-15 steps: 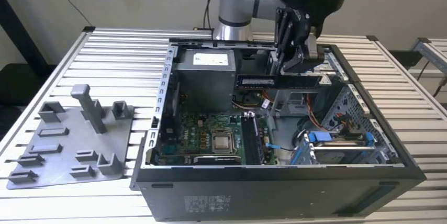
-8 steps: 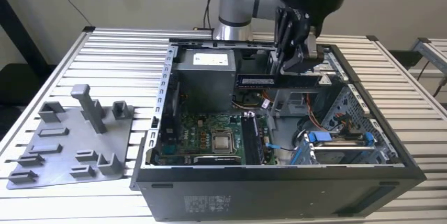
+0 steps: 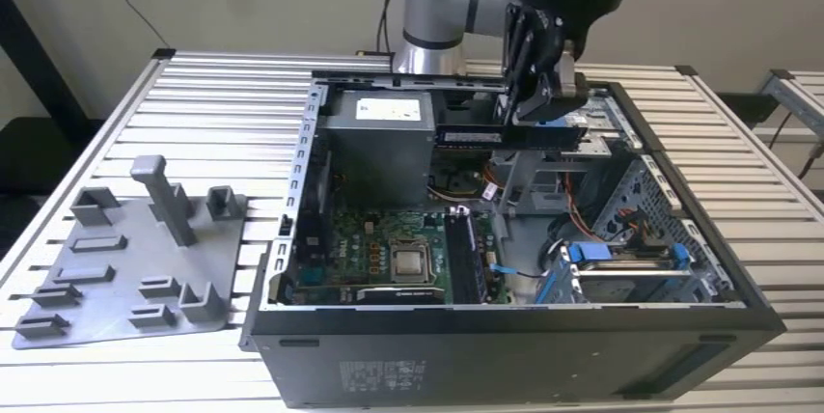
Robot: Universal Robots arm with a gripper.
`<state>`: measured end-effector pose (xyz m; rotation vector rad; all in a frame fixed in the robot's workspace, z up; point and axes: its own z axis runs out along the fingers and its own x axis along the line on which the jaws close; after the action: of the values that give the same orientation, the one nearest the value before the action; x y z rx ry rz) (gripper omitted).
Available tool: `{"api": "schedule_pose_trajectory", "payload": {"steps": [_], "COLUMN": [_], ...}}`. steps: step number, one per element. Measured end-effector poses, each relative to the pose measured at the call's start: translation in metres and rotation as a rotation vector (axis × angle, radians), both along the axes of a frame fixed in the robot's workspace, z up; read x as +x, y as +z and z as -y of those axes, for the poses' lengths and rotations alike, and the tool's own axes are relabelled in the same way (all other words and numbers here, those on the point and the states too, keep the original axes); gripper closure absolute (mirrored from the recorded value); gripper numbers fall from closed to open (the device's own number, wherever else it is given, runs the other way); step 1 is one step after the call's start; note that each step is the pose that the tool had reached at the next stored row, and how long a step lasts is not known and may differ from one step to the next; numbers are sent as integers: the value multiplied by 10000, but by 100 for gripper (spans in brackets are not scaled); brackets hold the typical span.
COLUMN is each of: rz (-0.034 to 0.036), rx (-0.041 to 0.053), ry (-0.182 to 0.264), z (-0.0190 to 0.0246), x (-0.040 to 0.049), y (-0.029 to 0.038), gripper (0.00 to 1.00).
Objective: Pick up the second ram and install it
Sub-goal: 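Pick up the second ram and move it above second insertion slot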
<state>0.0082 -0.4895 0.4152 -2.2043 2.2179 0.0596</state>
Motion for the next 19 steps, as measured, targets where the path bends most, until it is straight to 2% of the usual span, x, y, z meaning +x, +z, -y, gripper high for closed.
{"api": "schedule_pose_trajectory", "payload": {"steps": [1, 3, 7, 15, 18, 19], "rz": [4, 6, 6, 6, 6, 6], "rx": [122, 245, 259, 258, 258, 257], "ry": [-2, -4, -6, -6, -6, -7], "z": [-7, -32, -143, -445, -530, -544], "x": [0, 1, 0, 0, 0, 0], "y": [1, -2, -13, -34, -36, -35], "gripper": [86, 86, 86, 86, 86, 86]}}
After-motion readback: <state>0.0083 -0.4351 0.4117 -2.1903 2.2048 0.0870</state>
